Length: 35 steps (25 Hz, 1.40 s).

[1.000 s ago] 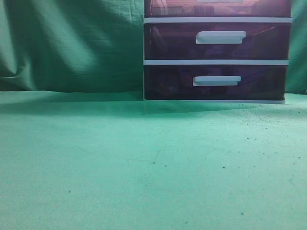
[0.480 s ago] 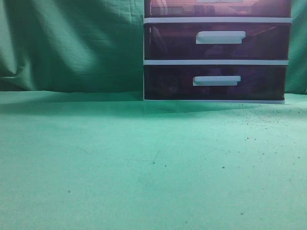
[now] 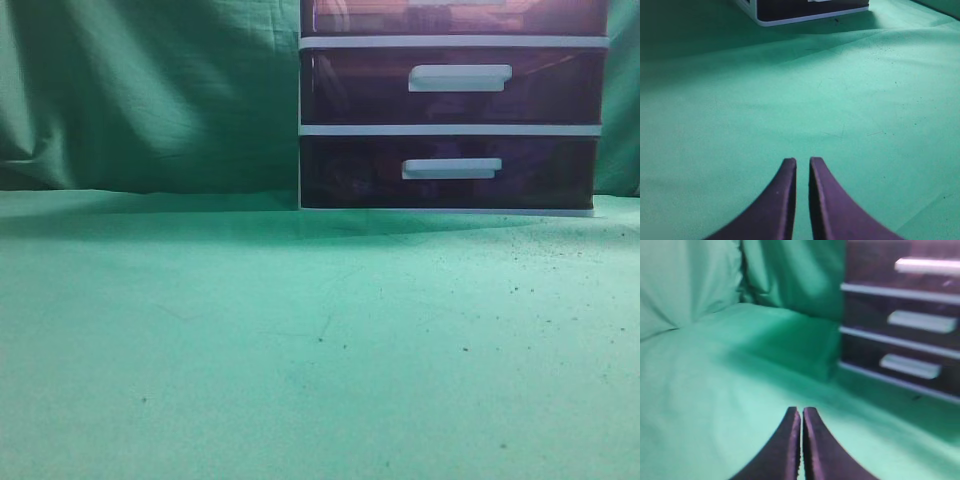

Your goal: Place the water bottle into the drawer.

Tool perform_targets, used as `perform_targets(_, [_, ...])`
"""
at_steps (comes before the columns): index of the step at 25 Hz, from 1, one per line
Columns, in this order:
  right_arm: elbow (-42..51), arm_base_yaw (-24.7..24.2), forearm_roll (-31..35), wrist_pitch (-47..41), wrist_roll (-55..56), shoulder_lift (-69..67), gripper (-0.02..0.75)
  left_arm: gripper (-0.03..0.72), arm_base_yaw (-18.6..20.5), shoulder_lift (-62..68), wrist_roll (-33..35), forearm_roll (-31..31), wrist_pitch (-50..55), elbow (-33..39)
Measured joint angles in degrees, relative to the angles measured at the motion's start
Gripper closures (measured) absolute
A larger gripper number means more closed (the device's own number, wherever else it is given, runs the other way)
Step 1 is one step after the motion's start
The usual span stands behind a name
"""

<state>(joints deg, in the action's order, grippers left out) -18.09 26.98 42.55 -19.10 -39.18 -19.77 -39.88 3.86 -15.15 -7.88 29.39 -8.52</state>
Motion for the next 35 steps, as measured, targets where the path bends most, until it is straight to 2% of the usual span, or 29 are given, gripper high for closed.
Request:
perform_targets(3, [1.9,-5.1,-3.3,1.1,-0.5,4.3,0.738,0.615,0.0,0.0,0.0,0.0,0.0,0.0])
perform_targets(8, [9.6,-15.8,-4.0,4.7,-0.6,14.7,0.738,0.615,0.0,0.0,0.0,0.0,0.0,0.0])
perform_targets(12, [15.7,-21.1,-4.8,5.9,-1.0,20.2,0.738,0.615,0.0,0.0,0.0,0.0,0.0,0.0])
perform_targets(18, [19.6,-27.2,-5.5,7.5,-1.0,20.3,0.738,0.615,0.0,0.0,0.0,0.0,-0.1,0.0])
perform_targets(24, [19.6,-28.0,-6.5,10.1,-0.2,20.3,0.738,0.615,0.0,0.0,0.0,0.0,-0.1,0.0])
perform_targets(26, [19.6,-28.0,-14.1,9.8,7.6,20.3,0.738,0.615,0.0,0.0,0.0,0.0,-0.1,0.0])
perform_targets(29, [19.6,-28.0,-32.2,7.0,29.8,20.3,0.738,0.615,0.0,0.0,0.0,0.0,-0.2,0.0])
perform_targets(30, [19.6,-28.0,-36.0,5.2,36.3,20.3,0.738,0.615,0.0,0.0,0.0,0.0,-0.2,0.0])
perform_targets(32, [19.6,-28.1,-40.5,1.6,42.9,20.3,0.738,0.615,0.0,0.0,0.0,0.0,-0.2,0.0])
perform_targets(35, [19.7,-28.1,-41.9,-1.6,45.6,20.3,0.738,0.615,0.0,0.0,0.0,0.0,-0.2,0.0])
